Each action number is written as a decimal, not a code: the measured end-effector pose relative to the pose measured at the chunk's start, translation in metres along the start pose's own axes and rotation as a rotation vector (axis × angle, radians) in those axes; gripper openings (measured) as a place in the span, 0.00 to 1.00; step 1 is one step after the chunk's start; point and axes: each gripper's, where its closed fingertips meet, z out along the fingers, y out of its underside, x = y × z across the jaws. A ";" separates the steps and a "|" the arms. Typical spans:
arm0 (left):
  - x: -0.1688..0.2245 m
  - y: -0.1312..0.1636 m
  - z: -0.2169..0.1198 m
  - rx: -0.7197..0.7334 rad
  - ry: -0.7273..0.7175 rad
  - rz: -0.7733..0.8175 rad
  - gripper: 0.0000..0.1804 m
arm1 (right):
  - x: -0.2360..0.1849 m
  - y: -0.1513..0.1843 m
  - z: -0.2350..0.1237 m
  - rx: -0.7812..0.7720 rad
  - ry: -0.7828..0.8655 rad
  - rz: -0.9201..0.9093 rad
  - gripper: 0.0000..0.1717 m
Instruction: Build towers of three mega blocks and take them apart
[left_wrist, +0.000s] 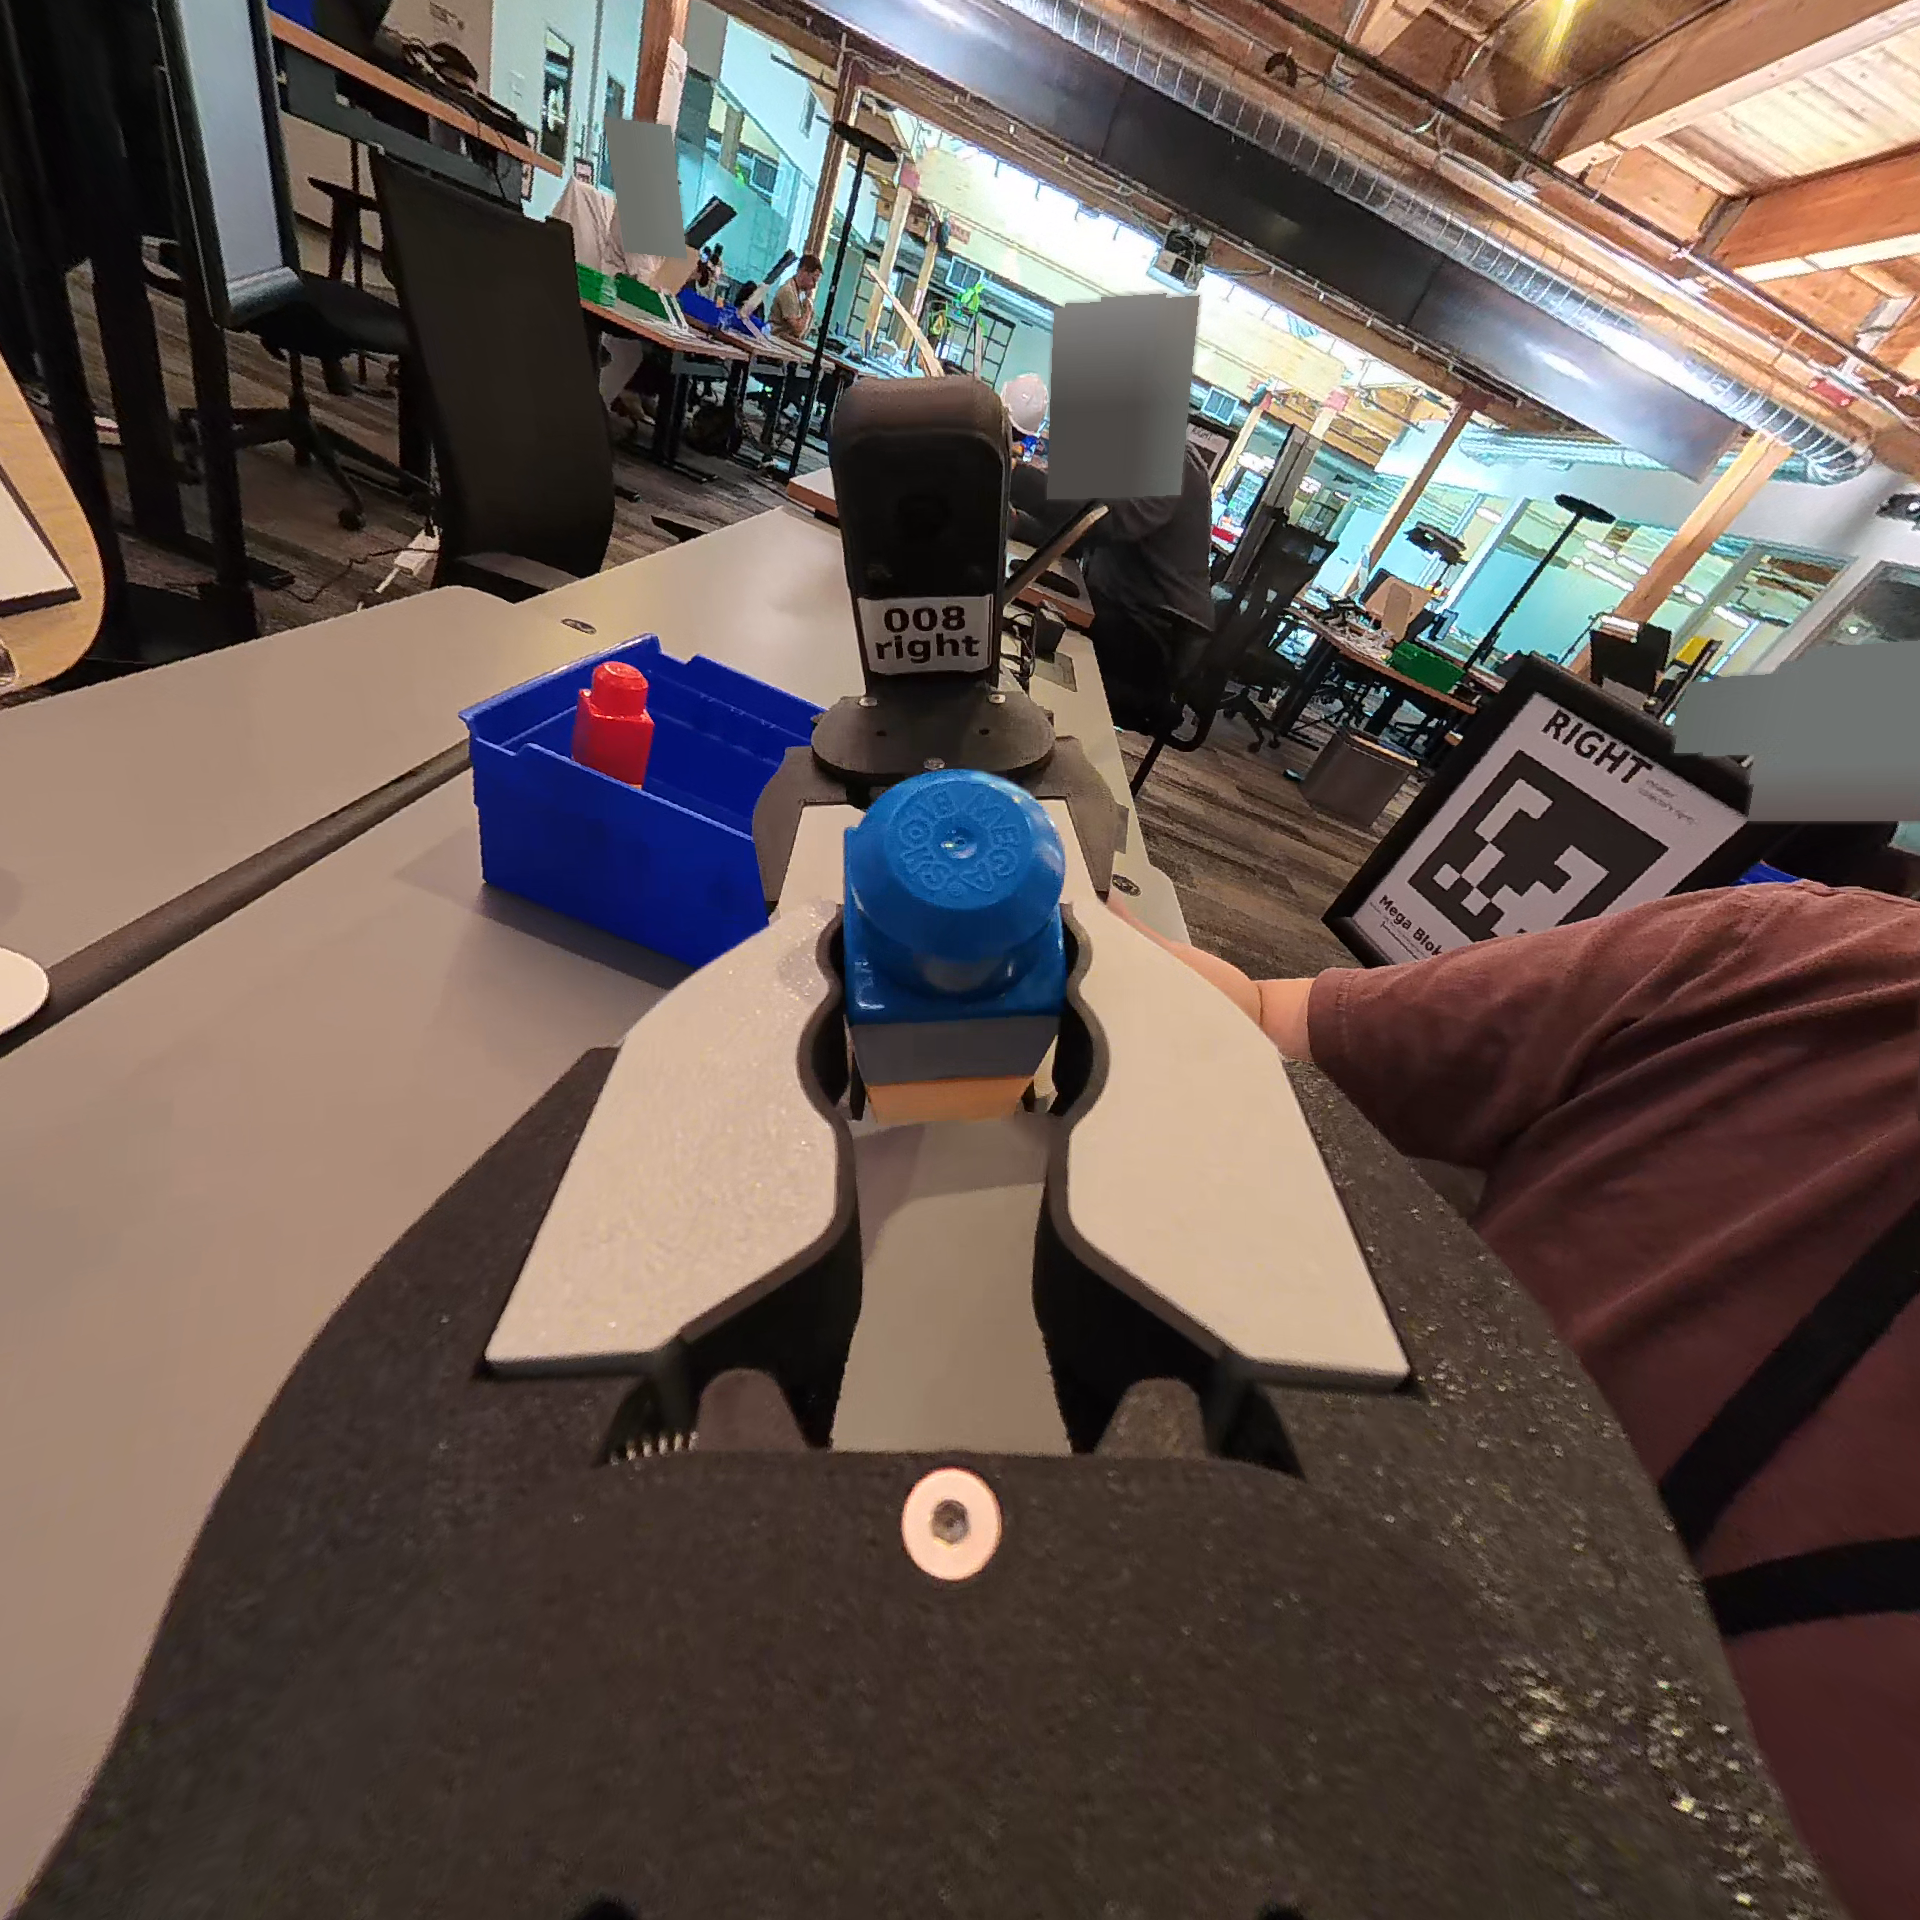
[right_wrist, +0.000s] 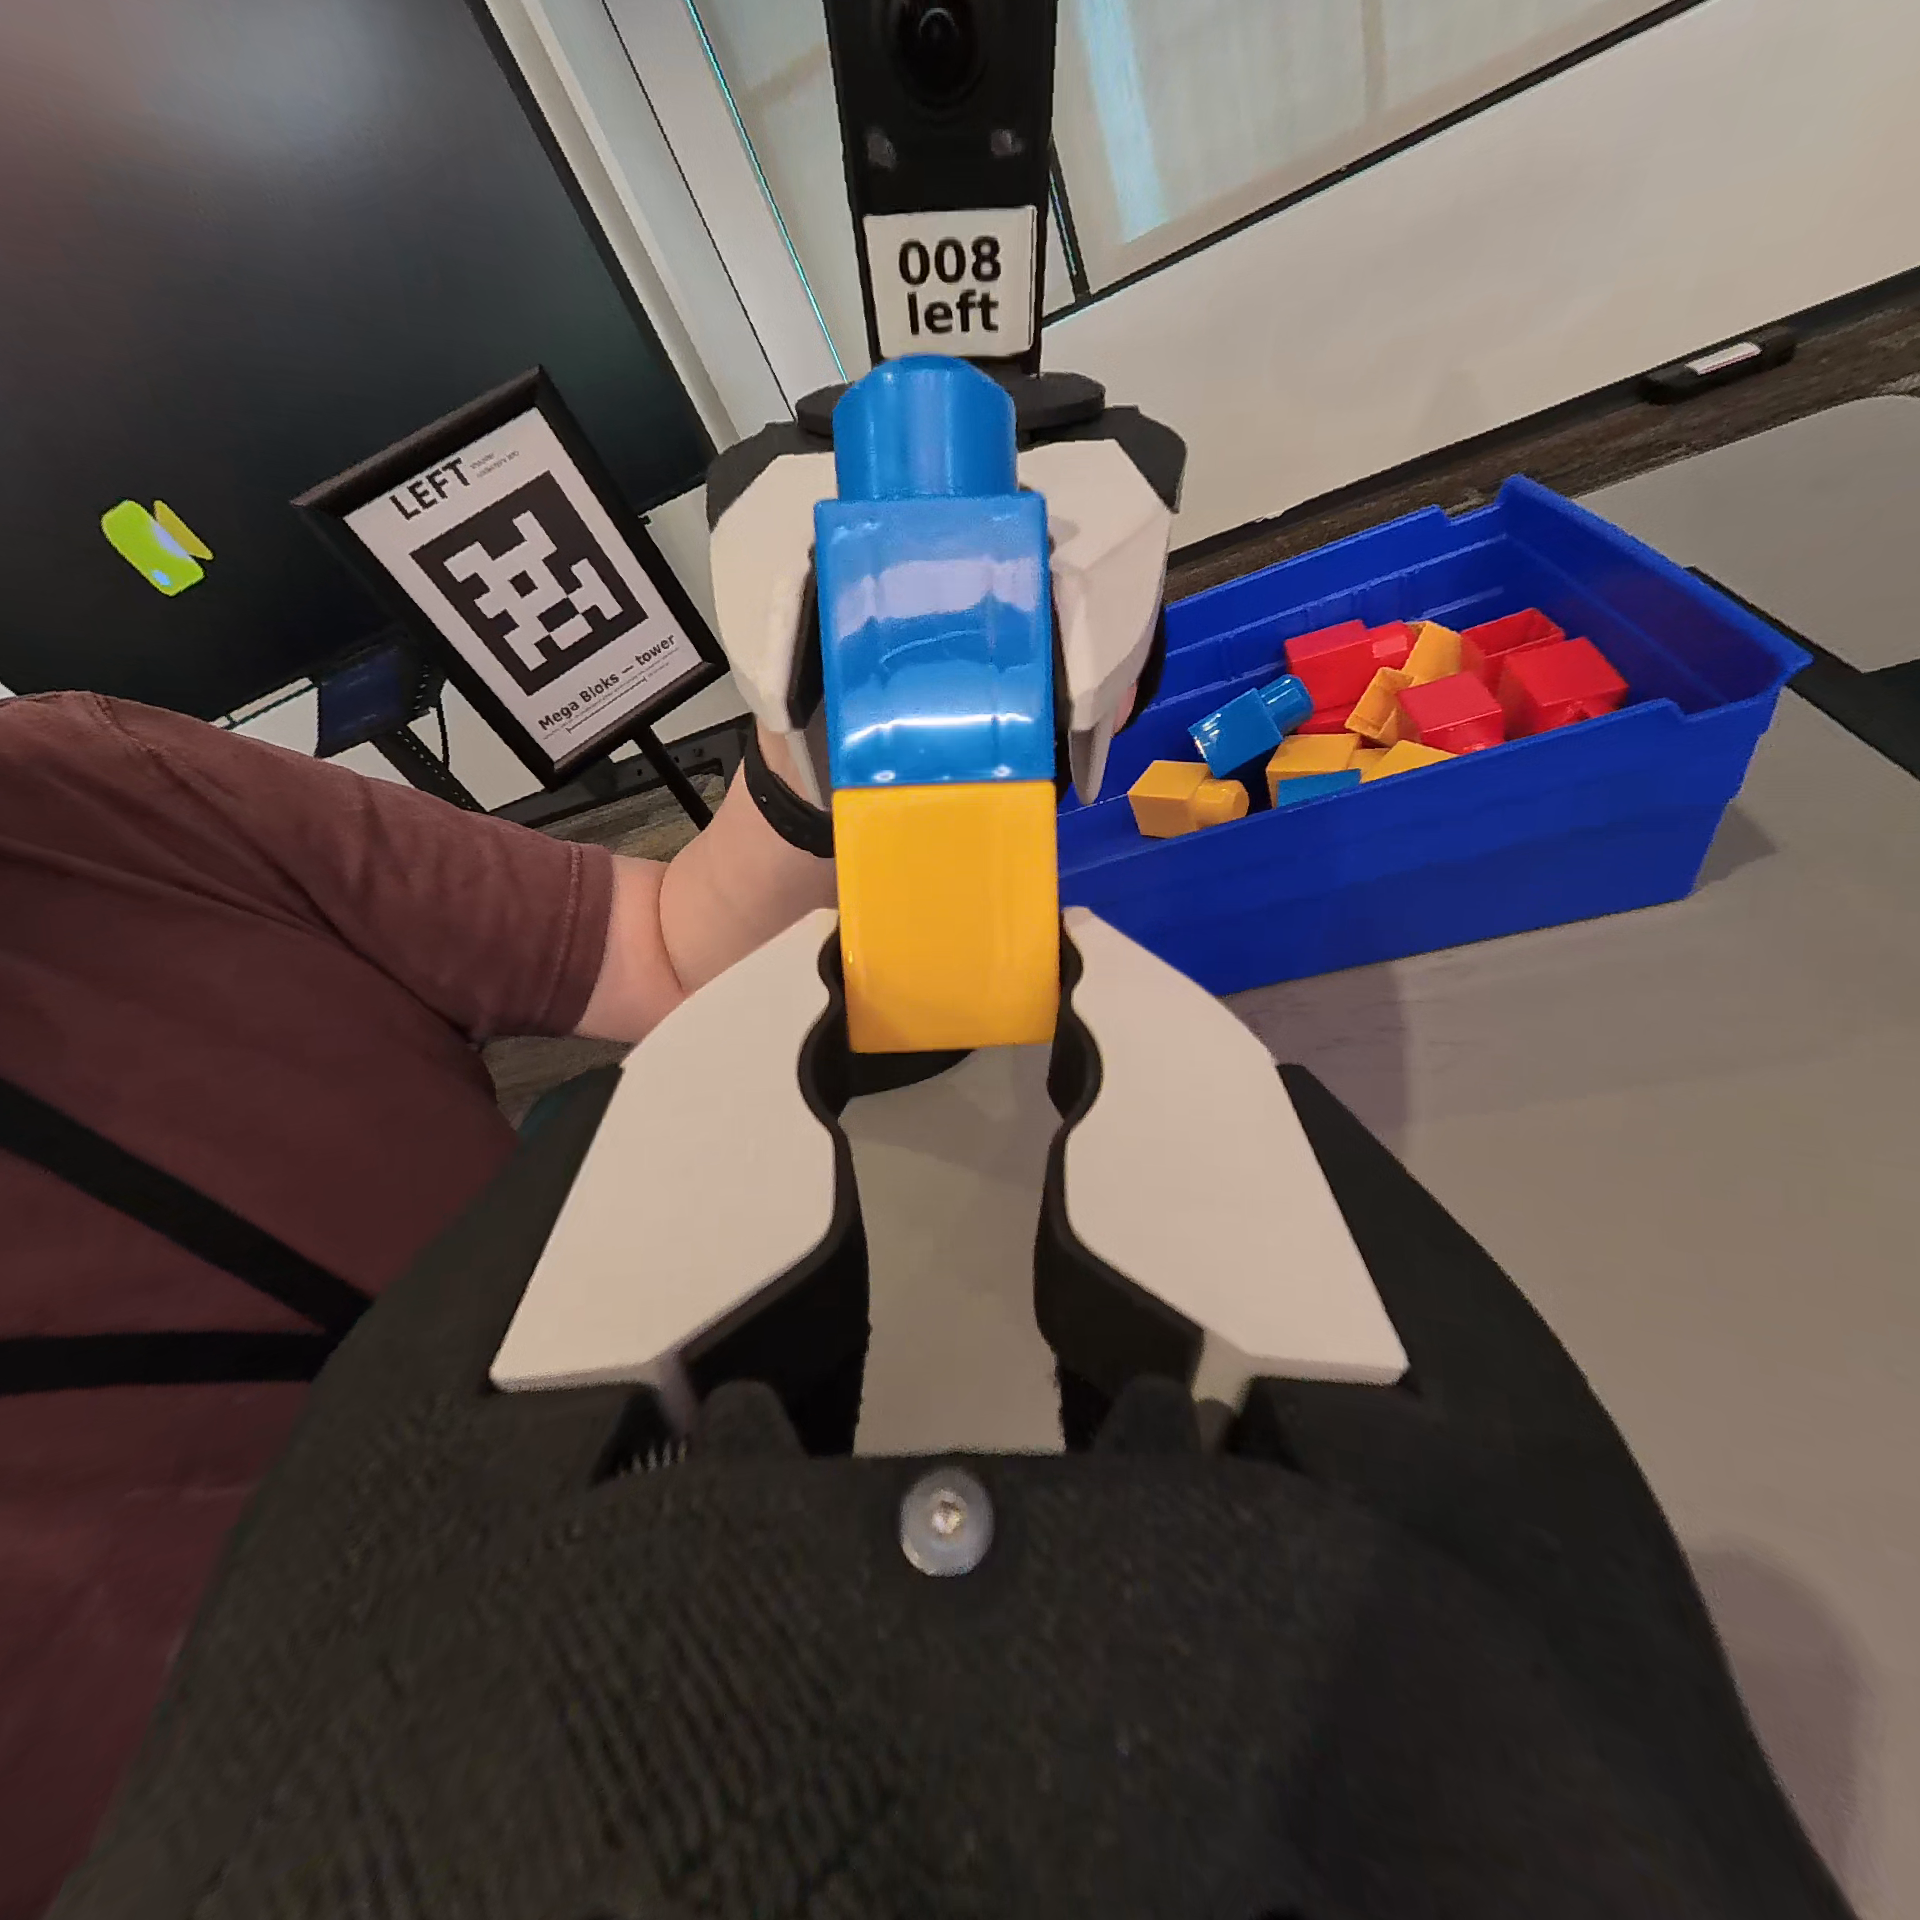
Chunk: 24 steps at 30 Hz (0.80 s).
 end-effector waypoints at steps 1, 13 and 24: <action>0.001 0.000 0.000 0.003 0.007 0.004 0.20 | -0.001 0.000 0.000 0.003 -0.010 0.005 0.21; -0.005 0.011 -0.001 -0.074 0.022 -0.110 0.20 | 0.007 0.007 0.006 -0.041 0.053 -0.045 0.32; -0.022 0.033 0.002 -0.164 -0.011 -0.197 0.20 | 0.016 0.027 0.014 -0.106 0.017 0.102 0.21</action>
